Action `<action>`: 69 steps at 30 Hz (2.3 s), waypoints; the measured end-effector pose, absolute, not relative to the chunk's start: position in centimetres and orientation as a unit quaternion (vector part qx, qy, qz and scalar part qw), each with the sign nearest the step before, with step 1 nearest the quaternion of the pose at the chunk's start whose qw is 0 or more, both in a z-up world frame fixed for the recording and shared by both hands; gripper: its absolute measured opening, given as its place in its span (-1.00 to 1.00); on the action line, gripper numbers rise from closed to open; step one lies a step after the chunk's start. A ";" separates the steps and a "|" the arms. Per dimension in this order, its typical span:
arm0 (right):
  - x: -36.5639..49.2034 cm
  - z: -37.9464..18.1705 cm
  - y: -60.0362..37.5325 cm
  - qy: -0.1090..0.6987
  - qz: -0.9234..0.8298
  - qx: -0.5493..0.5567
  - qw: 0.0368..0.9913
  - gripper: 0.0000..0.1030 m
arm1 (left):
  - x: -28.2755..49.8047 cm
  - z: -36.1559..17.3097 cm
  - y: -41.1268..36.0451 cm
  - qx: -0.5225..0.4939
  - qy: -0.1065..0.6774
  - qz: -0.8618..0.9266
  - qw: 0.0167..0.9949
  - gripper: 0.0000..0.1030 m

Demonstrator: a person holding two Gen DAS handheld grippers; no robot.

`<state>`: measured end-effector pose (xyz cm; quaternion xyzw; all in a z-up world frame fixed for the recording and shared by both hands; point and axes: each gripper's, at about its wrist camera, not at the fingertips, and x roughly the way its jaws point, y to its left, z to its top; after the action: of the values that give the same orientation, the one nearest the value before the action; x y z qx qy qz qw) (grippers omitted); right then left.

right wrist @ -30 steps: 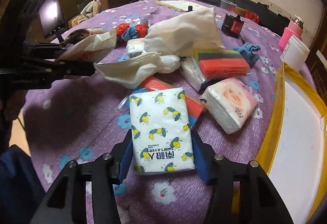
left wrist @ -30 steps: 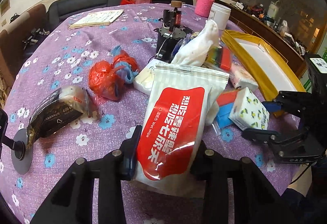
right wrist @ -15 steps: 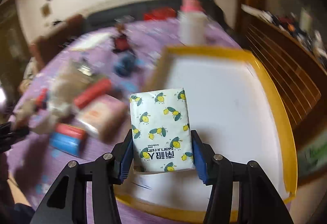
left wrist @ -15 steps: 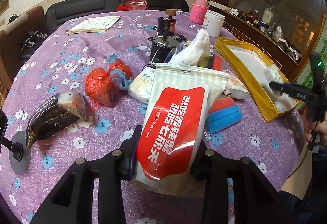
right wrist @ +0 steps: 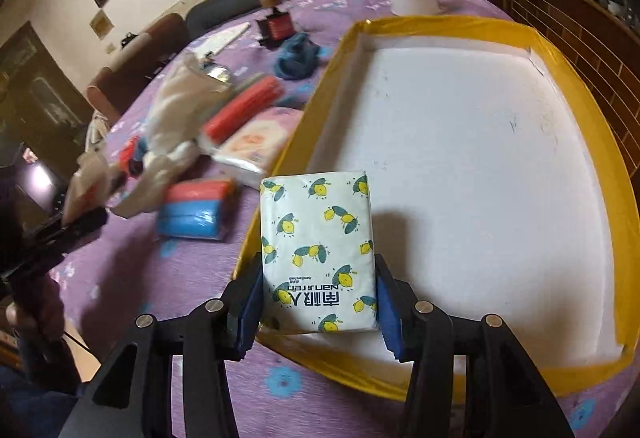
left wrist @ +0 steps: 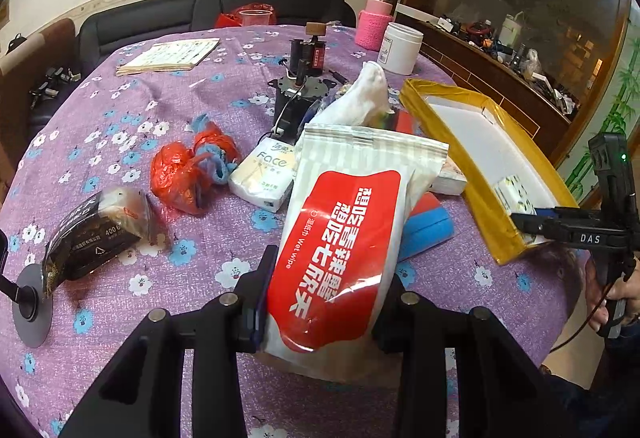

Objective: Organize soft objects
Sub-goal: 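Carry both packs over the yellow tray and release them inside, then grasp the black snack bag with the right gripper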

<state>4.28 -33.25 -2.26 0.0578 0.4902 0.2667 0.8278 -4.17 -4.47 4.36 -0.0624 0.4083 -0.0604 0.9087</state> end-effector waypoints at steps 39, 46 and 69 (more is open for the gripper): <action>19.1 6.2 -40.7 0.412 0.211 0.110 0.879 0.04 | 14.8 9.3 -23.4 -0.007 0.416 -0.136 0.899 -0.26; 22.9 2.3 -41.6 0.467 0.188 0.101 0.858 0.04 | 19.5 5.1 -25.9 -0.005 0.464 -0.111 0.879 -0.27; 26.0 -1.7 -41.5 0.517 0.163 0.099 0.834 0.21 | 20.7 3.7 -26.6 -0.011 0.480 -0.110 0.870 0.10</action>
<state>25.97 -41.53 -1.71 0.0995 0.5173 0.1630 0.8342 20.74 -26.62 3.71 -0.0111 0.4805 -0.1096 0.8701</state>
